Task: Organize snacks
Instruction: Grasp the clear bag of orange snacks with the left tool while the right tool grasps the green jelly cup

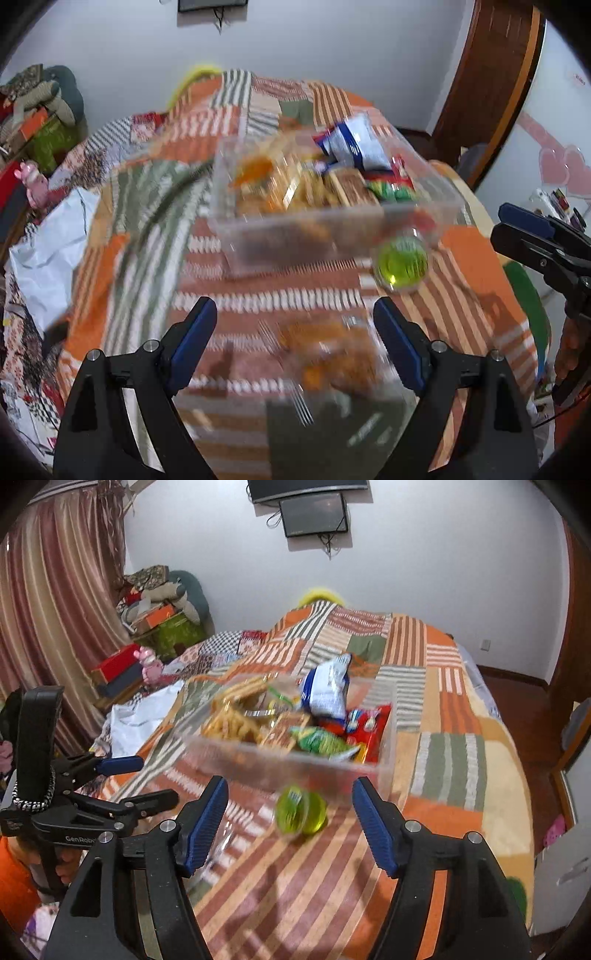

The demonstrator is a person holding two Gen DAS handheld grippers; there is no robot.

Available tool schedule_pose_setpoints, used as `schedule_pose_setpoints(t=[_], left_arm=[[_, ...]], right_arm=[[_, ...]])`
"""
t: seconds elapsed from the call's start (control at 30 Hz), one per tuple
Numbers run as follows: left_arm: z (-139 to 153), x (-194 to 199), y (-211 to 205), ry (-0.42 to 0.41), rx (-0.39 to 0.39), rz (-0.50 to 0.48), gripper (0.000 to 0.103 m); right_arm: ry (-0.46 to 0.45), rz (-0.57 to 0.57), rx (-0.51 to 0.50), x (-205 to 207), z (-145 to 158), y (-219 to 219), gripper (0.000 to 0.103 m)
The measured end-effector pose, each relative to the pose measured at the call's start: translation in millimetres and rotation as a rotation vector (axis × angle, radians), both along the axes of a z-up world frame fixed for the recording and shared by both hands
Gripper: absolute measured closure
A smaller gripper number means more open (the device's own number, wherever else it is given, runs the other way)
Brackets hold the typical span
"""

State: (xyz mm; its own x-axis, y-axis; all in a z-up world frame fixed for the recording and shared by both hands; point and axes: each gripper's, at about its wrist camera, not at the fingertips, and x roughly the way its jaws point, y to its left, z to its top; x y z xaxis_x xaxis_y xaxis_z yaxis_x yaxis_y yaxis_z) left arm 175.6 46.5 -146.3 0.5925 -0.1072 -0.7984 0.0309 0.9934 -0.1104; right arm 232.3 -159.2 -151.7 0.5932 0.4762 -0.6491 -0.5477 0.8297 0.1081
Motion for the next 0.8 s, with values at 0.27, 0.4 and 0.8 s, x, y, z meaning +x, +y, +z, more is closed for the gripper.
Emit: schedule_pose_setpoints(t=[0.27, 0.4, 0.8], left_arm=[[-32, -4, -19, 0.089, -0.028, -0.043, 0.016], [-51, 1, -23, 0.138, -0.029, -0.058, 0.016], [-52, 7, -11, 0.053, -0.060, -0.034, 0.043]], right_arm=[[0.060, -0.029, 0.003, -5, -20, -11, 0.037], [0.085, -0.043, 0.009, 3, -27, -14, 0.037], [0.155, -0.038, 0.006, 28, -49, 0, 0.037]])
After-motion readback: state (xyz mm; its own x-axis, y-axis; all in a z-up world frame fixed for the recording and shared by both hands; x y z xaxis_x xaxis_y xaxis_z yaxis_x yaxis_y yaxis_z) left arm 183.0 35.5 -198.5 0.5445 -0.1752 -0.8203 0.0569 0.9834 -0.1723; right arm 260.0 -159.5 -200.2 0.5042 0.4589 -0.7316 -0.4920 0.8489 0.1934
